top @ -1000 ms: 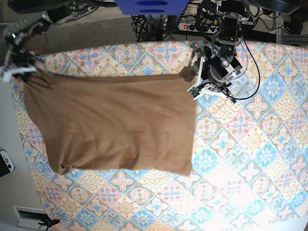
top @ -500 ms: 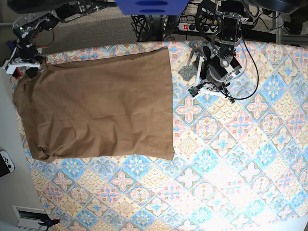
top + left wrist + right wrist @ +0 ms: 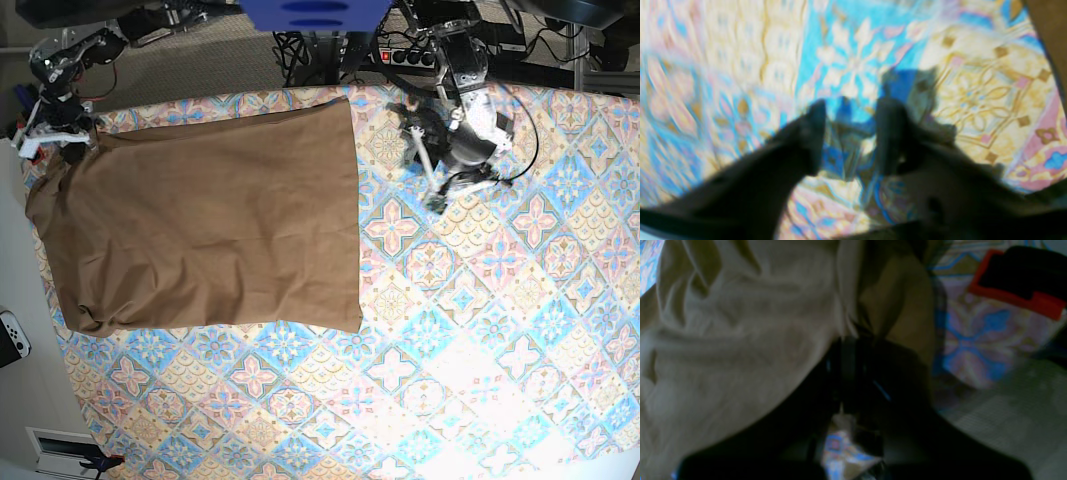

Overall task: Layout the t-shirt on the table in an organized manner, then fold the t-shirt properly
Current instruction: 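Release the shirt corner with the left gripper and regrasp the edge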

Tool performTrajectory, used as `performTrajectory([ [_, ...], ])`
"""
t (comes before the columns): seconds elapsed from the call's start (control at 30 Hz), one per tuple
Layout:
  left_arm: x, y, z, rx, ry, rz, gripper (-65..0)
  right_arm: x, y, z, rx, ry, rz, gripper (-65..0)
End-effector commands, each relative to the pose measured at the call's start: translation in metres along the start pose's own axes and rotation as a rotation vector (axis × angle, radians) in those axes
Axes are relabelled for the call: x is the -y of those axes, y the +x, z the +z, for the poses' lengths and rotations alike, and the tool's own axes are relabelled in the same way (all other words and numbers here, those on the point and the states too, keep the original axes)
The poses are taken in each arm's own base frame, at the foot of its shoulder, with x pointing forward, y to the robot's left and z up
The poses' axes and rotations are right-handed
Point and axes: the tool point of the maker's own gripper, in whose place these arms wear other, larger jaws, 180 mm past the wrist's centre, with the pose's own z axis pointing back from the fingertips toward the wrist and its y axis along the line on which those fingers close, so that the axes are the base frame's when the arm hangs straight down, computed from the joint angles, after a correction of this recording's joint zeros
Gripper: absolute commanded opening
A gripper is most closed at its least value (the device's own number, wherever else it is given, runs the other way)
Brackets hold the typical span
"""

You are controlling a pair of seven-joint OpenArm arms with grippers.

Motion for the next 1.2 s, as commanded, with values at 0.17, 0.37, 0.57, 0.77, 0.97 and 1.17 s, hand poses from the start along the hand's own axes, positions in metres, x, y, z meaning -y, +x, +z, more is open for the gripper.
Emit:
performTrajectory([
  [0.17, -0.020, -0.024, 0.006, -0.042, 0.055, 0.072, -22.0, -0.016, 0.009, -0.003, 0.020, 0.052, 0.053, -65.0],
  [0.37, 0.024, -0.016, 0.005, 0.042, -0.120, 0.094, -25.9, -0.017, 0.009, -0.004, 0.018, 0.054, 0.054, -65.0],
  [0.57, 0.037, 0.005, 0.009, 0.134, -0.200, 0.130, -28.2, -0.016, 0.007, -0.004, 0.013, 0.053, 0.052, -65.0],
  [0.77, 0.074, 0.034, 0.022, 0.244, -0.401, 0.072, -28.1, -0.015, 0.006, -0.004, 0.009, 0.053, 0.051, -65.0],
  [0.97, 0.121, 0.037, 0.037, 0.230, -0.601, -0.052, -28.2, -0.015, 0.006, -0.004, 0.008, 0.052, 0.052, -65.0],
  [1.17, 0.103, 0.012, 0.019, 0.153, -0.574, 0.040, -28.2, -0.011, 0.001, -0.001, -0.005, 0.043, 0.056, -65.0],
])
